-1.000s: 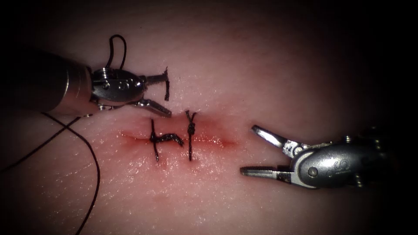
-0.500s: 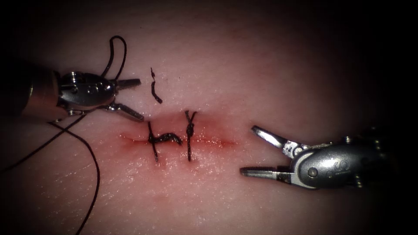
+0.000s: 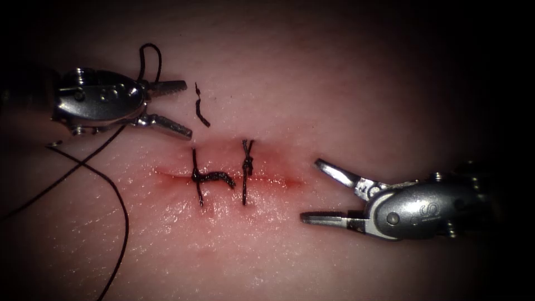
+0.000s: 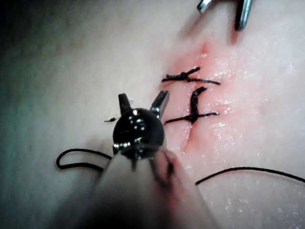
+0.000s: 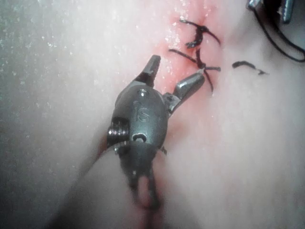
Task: Wound Closure
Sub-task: Set down the cut suture piece from the left hand
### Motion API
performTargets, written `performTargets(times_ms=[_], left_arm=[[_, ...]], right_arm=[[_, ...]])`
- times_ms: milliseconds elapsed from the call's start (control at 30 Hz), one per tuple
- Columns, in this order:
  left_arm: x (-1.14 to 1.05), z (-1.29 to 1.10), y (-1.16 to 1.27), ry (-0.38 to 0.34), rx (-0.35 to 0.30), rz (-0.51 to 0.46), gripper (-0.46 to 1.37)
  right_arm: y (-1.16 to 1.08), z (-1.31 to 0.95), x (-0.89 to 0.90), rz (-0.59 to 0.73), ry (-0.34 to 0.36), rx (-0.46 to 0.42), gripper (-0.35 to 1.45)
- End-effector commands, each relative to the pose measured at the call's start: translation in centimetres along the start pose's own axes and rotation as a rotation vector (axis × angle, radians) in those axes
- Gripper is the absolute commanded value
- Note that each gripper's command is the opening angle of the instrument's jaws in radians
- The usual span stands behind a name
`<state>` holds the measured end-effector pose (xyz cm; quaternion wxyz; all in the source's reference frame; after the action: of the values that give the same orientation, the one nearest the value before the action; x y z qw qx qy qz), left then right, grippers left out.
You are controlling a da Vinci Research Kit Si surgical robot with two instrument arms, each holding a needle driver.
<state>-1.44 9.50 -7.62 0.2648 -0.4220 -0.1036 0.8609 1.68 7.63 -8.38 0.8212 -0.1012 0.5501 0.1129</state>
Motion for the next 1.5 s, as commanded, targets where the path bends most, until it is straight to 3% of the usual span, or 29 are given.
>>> performTargets(times_ms=[33,200,433,533,633,733,933,1167,1500], left_arm=[[0.04,-0.08,0.04,-0.002,-0.001,0.017,0.45],[0.05,-0.28,0.18,-0.003,0.004,0.036,0.41],[-0.14,-0.49,0.4,0.024,0.016,0.079,0.43],[-0.15,-0.5,0.45,0.051,0.026,0.096,0.36],[-0.13,-0.48,0.52,0.086,0.041,0.11,0.1],[-0.14,-0.45,0.64,0.09,0.049,0.129,0.04],[-0.13,-0.41,0.82,0.091,0.043,0.134,0.09],[-0.25,-0.37,0.92,0.089,0.047,0.176,0.28],[-0.24,-0.26,0.74,0.086,0.014,0.251,0.35]], right_arm=[[0.02,0.01,-0.01,0.0,-0.004,0.008,1.42],[0.06,0.03,-0.02,0.002,-0.005,0.017,1.41],[0.16,0.04,0.02,0.015,0.004,0.036,1.41],[0.18,0.04,0.03,0.017,0.004,0.041,1.41],[0.19,0.03,0.04,0.017,0.001,0.059,1.41],[0.17,0.02,0.06,0.023,0.001,0.071,1.42],[0.16,-0.01,0.13,0.027,0.007,0.091,1.41],[0.12,-0.02,0.16,0.026,0.006,0.123,1.42],[0.09,-0.06,0.17,0.035,-0.003,0.162,1.4]])
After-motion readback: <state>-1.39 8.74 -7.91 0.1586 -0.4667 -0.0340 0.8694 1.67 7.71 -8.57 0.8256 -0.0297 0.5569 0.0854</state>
